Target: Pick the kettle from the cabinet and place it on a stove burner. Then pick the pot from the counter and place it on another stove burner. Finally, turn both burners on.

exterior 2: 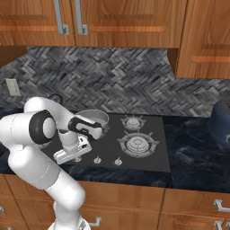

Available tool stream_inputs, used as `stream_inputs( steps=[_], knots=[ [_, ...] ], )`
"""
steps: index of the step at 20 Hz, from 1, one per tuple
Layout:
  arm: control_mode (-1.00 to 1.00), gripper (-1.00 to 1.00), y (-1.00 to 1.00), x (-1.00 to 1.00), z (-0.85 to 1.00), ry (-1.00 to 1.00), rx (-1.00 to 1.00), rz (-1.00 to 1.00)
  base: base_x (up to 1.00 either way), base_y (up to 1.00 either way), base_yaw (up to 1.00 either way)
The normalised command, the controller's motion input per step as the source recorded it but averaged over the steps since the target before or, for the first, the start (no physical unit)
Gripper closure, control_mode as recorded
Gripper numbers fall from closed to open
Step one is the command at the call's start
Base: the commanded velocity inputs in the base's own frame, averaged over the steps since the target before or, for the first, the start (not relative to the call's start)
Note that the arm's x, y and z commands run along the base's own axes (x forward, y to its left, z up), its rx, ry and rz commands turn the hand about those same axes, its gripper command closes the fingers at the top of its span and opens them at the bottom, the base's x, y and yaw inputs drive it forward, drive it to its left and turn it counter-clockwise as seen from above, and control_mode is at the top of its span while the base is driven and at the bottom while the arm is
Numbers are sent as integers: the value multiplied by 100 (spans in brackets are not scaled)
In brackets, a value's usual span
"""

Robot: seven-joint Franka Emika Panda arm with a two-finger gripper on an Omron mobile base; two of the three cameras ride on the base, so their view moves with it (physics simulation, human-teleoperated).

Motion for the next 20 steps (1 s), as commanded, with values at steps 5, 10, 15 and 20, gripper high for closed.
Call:
stream_inputs(
  steps=[5,10,15,20],
  knots=[
    [-100,100,26,0,-12,0,-7,22,0,0,0],
    [-100,100,14,0,-19,0,-4,26,0,0,0],
    [-100,100,4,1,-17,0,-1,27,0,0,0],
    [-100,100,13,0,-18,0,-5,24,0,0,0]
  ],
)
